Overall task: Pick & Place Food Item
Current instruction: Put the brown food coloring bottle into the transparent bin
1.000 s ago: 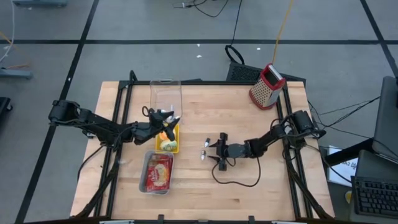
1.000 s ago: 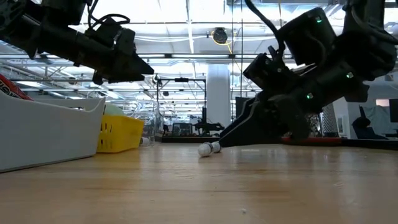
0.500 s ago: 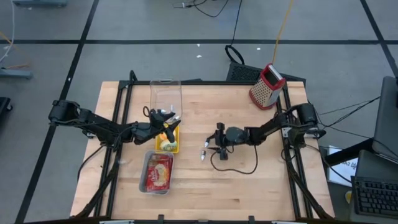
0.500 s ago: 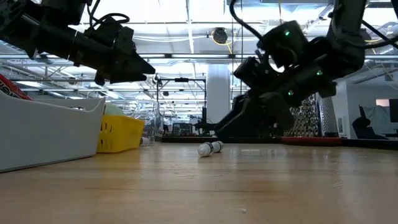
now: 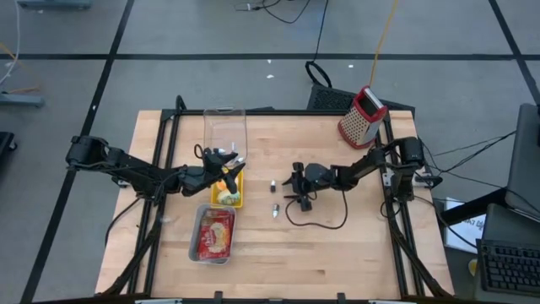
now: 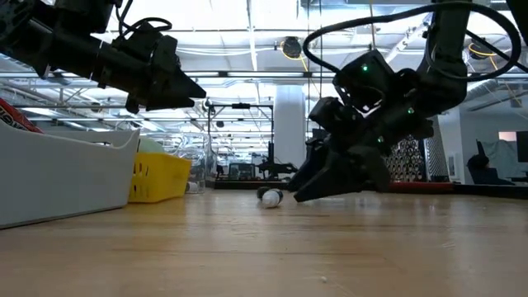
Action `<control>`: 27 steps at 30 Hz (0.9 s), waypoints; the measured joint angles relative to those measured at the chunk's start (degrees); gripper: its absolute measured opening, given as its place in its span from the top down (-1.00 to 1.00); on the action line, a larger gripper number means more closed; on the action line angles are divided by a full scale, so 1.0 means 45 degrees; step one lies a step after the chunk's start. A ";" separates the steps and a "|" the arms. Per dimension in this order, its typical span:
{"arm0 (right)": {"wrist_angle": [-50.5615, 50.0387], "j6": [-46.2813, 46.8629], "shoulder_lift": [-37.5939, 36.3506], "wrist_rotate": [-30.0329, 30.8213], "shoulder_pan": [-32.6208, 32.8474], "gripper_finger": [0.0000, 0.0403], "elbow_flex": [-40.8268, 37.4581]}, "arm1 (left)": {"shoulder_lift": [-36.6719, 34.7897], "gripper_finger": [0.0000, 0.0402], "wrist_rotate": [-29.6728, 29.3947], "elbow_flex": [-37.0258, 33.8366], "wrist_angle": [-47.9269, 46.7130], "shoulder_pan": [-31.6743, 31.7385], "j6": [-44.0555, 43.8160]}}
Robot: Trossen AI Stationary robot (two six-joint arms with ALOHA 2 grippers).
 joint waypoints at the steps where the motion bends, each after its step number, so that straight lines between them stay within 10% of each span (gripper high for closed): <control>1: 0.0013 0.0045 0.0000 0.0013 -0.0005 -0.04 0.0000 | 0.0000 -0.11 0.0000 0.0000 -0.0002 -0.0001 0.0000; 14: 0.0296 0.2966 0.0000 0.0810 0.0675 -0.04 0.0981 | 0.0000 -0.11 0.0000 0.0000 0.0002 -0.0001 -0.0081; 20: -0.0154 0.2285 0.0005 -0.1966 0.1383 -0.04 0.1413 | 0.0000 -0.11 0.0000 0.0000 0.0002 -0.0001 -0.0194; 27: -0.1260 0.0890 0.0669 -0.1288 0.1575 -0.04 0.2030 | 0.0000 -0.11 -0.0003 0.0000 0.0002 0.0002 -0.0222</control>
